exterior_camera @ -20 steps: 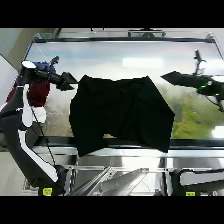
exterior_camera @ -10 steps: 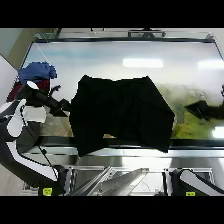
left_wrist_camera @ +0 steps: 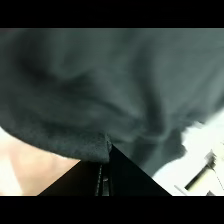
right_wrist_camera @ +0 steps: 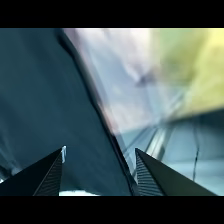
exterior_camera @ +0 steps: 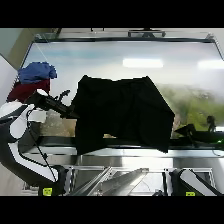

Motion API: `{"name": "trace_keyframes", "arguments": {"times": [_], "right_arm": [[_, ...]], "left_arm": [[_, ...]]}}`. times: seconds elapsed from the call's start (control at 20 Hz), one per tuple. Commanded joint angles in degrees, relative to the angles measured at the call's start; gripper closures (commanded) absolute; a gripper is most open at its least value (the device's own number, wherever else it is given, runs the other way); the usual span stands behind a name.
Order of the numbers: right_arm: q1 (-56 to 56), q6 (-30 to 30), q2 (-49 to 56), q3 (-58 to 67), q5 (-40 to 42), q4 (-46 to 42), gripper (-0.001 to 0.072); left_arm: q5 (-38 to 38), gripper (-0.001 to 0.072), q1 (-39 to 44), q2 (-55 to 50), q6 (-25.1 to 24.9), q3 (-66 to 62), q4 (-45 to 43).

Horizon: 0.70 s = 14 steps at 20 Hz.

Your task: Fold the shirts.

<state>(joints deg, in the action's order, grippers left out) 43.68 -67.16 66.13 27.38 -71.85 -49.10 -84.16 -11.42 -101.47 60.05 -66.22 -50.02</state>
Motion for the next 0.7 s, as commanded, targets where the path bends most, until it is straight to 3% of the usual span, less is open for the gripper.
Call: {"name": "trace_keyframes", "arguments": {"times": [0.0, 0.25, 0.3, 0.35, 0.4, 0.45, 0.5, 0.65], "right_arm": [[-3.39, -1.68, -0.02, -6.49, 1.55, -0.85, 0.0224], [-15.34, -1.79, 3.15, -8.74, 4.52, 0.39, 0.0230], [-16.50, -0.31, 3.85, -8.55, 4.04, 2.16, 0.0289], [-16.87, 2.21, 3.91, -8.31, 2.89, 4.94, 0.0456], [-16.85, 4.39, 3.72, -7.63, 0.90, 8.39, 0.0494], [-16.72, 6.25, 3.26, -6.38, -0.94, 11.10, 0.0619], [-16.74, 7.19, 1.92, -4.39, -1.79, 12.81, 0.0687], [-16.41, 7.17, -4.66, 6.67, -5.03, 16.33, 0.0688]], "left_arm": [[-2.14, 0.0690, 0.68, 0.11, -2.40, 0.22, 5.03], [-4.70, 0.0691, -0.26, 0.13, -2.32, -1.62, 5.07], [-5.77, 0.0691, -0.39, 0.13, -2.01, -2.47, 5.05], [-6.75, 0.0691, -0.39, 0.13, -1.64, -3.58, 5.07], [-7.63, 0.0691, -0.37, 0.13, -1.44, -4.90, 5.11], [-8.24, 0.0691, -0.37, 0.20, -0.87, -6.12, 5.18], [-8.85, 0.0691, -0.37, 0.70, -0.44, -7.13, 5.57], [-10.49, 0.0690, -1.51, 6.51, -2.08, -8.48, 15.76]]}}
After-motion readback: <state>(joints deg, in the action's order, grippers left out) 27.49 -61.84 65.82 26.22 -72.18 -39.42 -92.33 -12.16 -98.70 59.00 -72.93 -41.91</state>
